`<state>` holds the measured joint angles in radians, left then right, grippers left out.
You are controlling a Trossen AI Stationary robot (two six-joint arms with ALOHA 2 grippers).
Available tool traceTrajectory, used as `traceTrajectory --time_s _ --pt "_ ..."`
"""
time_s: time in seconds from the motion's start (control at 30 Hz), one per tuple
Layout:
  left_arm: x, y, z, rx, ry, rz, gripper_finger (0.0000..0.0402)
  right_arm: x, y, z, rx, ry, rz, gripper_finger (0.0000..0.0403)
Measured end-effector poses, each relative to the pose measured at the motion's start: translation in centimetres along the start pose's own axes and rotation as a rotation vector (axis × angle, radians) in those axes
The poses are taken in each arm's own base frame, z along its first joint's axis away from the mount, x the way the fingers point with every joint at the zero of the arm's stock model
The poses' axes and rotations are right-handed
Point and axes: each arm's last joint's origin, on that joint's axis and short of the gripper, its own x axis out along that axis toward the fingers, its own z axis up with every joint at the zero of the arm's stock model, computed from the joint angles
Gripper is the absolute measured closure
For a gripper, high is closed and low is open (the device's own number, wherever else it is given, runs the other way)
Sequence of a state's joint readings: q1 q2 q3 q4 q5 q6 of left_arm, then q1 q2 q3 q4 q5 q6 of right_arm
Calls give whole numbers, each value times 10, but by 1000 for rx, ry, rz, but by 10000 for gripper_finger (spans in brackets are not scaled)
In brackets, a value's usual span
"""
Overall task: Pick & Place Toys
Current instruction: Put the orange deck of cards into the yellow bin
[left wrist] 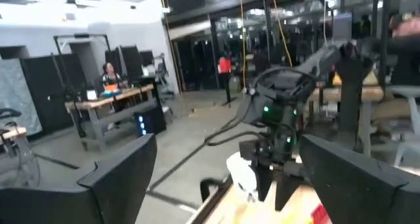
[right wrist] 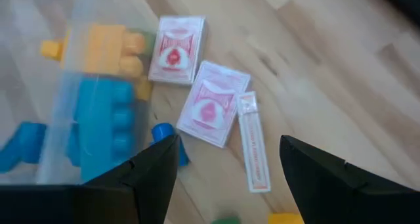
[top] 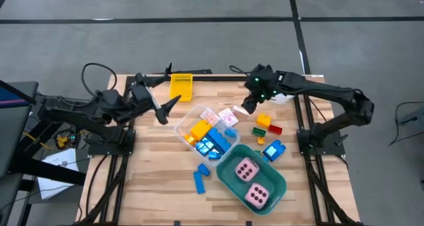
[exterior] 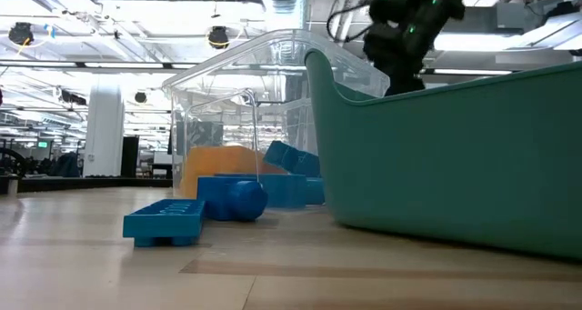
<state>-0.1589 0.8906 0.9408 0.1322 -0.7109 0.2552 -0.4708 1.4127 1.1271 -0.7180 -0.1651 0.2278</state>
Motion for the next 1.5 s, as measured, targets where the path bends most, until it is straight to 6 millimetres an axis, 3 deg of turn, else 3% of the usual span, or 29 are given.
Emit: traceTrajectory --time_s 0.6,0.93,1.13,1.4,1.5 --pt "37 -6 -30 -134 80 71 32 88 -25 -8 -71 272 -11 148" --pt "43 -12 -36 -145 96 70 32 100 -30 -10 -102 294 -94 155" --pt "43 -11 -35 -147 93 70 32 99 -31 -10 -101 295 -97 206" --pt "43 -11 -36 -145 96 70 32 99 -31 -10 -101 293 -97 341" --pt "43 -11 -36 -145 96 70 32 99 -31 -10 -80 292 -101 342"
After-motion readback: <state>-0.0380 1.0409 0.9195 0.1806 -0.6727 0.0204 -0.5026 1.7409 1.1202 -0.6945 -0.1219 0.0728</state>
